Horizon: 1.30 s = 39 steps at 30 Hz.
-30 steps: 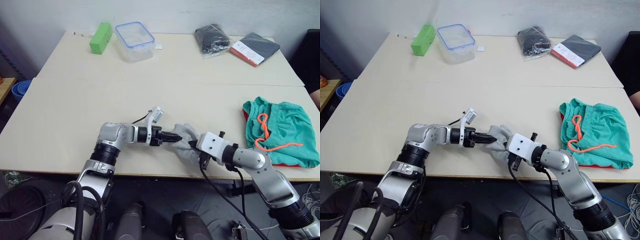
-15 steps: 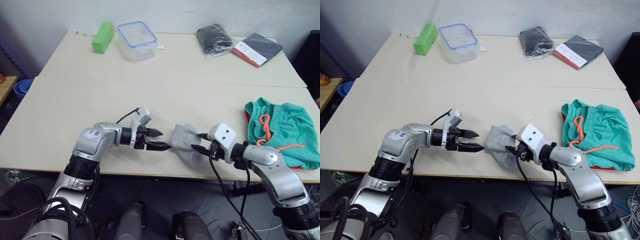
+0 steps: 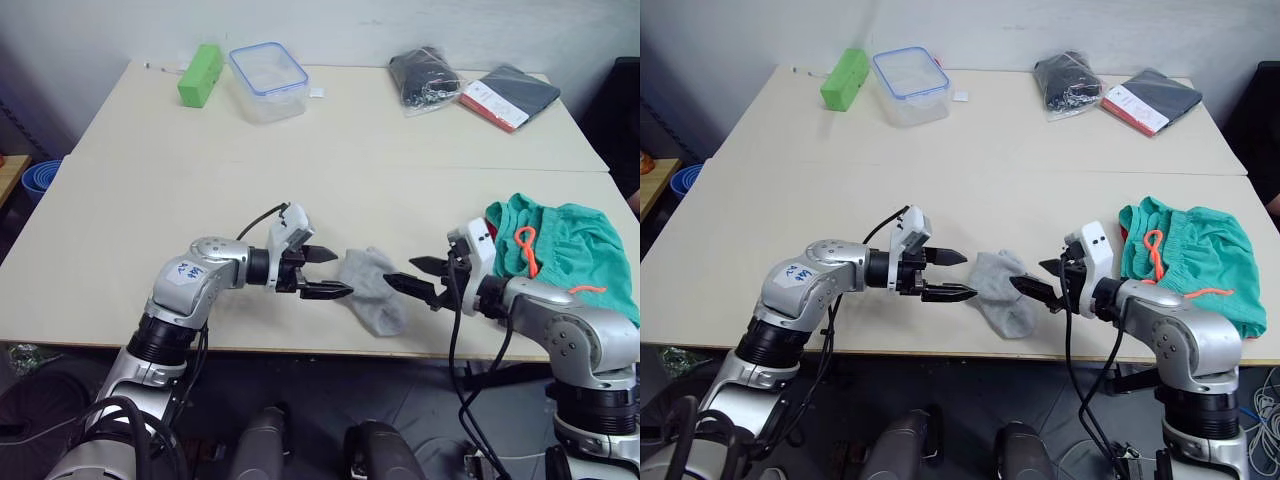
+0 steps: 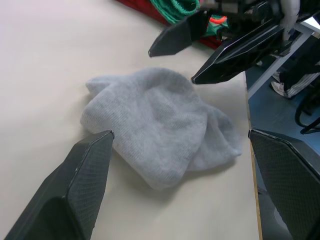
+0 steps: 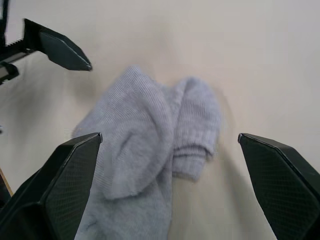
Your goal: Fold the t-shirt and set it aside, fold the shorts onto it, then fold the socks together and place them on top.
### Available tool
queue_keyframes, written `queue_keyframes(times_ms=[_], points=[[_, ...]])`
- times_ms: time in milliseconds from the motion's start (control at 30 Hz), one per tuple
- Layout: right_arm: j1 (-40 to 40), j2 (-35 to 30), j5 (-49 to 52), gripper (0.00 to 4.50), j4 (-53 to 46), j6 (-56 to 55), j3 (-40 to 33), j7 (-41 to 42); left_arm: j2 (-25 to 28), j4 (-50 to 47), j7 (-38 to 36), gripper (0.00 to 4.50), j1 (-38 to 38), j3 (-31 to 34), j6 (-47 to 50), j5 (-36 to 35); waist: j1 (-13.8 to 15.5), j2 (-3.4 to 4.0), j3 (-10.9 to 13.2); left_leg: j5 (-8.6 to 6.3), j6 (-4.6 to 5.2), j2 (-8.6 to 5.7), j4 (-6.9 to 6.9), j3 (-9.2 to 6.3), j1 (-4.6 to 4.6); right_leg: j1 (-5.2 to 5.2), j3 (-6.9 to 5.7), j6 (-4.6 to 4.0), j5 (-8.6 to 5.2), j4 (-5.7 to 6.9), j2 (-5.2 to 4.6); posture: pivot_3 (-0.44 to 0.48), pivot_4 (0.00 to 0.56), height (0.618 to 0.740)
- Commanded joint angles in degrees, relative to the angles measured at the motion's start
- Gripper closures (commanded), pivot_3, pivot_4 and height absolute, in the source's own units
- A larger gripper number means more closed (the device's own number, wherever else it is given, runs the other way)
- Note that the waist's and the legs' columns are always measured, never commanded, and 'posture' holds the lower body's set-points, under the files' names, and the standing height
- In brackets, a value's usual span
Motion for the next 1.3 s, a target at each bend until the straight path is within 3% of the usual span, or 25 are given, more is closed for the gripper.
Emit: queue_keyframes(times_ms=[33,200,300,633,700,1000,1300], points=[[-1.29,2.00,1.40,0.04,0.66,0.98,1.77,-1.13,0.62,-2.83,-0.03,0.00,-0.11,0.01,-1.18,0.12,-0.02,0.00,0.00,0.00,0.00,0.00,0.00,0.00,-0.04,-0.06,0.00,0.00,0.00,0.02,0.00,0.000,0.150,0.740],[-1.73,5.51,0.34,0.04,2.46,0.64,6.00,-2.35,1.08,-3.03,-0.01,0.00,0.13,-0.13,-1.37,0.33,-0.19,0.01,-0.01,0.03,-0.02,0.02,0.00,0.07,-0.24,-0.40,0.07,0.00,0.00,0.18,0.02,0.000,0.150,0.740],[-1.24,6.07,-1.31,0.59,4.07,-0.71,8.25,-2.92,1.23,-3.11,0.07,0.00,0.29,-0.10,-1.48,0.35,-0.24,0.01,-0.01,0.03,-0.02,0.02,0.00,0.12,-0.24,-0.42,0.11,0.00,0.00,0.20,0.02,0.000,0.150,0.740],[0.40,6.78,-0.94,3.86,3.22,-2.23,9.03,-3.23,1.38,-3.85,0.68,0.00,1.11,0.11,-1.71,0.32,-1.31,0.01,-0.03,0.04,-0.03,0.04,-0.02,0.14,-0.23,-0.46,0.15,-0.02,-0.01,0.23,0.03,0.000,0.150,0.740],[0.53,6.86,-0.26,4.31,2.72,-2.03,8.57,-3.41,1.35,-3.90,0.77,0.00,1.27,0.10,-1.82,0.30,-1.31,0.01,-0.03,0.04,-0.03,0.04,-0.02,0.15,-0.22,-0.46,0.15,-0.02,-0.01,0.24,0.03,0.000,0.150,0.740],[0.05,4.18,8.19,4.37,-3.86,3.36,-1.99,-4.64,-0.28,-4.10,1.62,0.00,1.32,1.45,-2.43,-0.97,-1.17,0.02,-0.03,0.05,-0.01,0.02,-0.02,0.19,-0.41,-0.68,0.20,-0.02,-0.01,0.30,0.02,0.000,0.150,0.740],[0.04,-12.99,15.91,4.37,-2.84,8.60,-19.78,-1.51,-2.16,-3.85,2.33,0.00,1.67,2.65,-2.88,-2.27,-0.76,0.04,-0.02,0.07,0.04,-0.01,0.00,0.19,-0.46,-0.69,0.19,-0.01,-0.01,0.29,-0.02,0.000,0.150,0.740]])
